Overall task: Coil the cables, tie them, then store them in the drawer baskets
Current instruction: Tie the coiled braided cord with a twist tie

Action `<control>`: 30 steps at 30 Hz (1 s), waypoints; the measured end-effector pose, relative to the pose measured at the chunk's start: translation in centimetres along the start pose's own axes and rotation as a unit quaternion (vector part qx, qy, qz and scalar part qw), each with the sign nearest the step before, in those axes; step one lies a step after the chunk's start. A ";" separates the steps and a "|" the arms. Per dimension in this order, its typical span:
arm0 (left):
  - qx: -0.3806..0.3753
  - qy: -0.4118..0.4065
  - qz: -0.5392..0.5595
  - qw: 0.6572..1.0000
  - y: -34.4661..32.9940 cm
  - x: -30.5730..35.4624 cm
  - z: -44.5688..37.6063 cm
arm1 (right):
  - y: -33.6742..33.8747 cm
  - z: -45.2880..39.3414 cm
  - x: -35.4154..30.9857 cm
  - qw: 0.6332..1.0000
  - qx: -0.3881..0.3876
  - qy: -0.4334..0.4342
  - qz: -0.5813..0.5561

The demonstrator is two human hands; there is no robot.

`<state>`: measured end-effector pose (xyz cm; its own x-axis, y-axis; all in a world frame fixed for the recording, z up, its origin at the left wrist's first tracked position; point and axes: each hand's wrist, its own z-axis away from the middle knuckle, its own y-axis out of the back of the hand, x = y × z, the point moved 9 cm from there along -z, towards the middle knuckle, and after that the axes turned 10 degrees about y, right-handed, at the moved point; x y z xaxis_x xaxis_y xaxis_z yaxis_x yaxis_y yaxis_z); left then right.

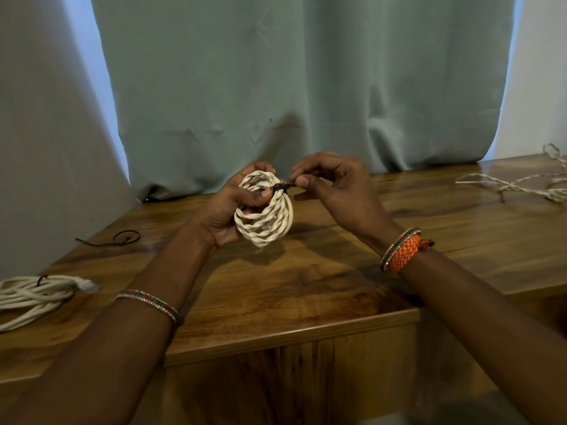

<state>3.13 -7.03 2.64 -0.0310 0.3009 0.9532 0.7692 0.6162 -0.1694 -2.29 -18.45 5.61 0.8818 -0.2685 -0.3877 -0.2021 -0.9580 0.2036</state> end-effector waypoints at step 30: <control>0.025 0.010 -0.046 0.999 0.2 -0.3 -0.1 | 0.1 0.5 -1.5 0.992 0.029 0.064 0.105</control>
<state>3.34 -7.08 2.30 -0.0868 0.2261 0.9702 0.7303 0.6769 -0.0924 -3.87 -18.21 5.73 0.8637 -0.4512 -0.2247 -0.4080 -0.8875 0.2141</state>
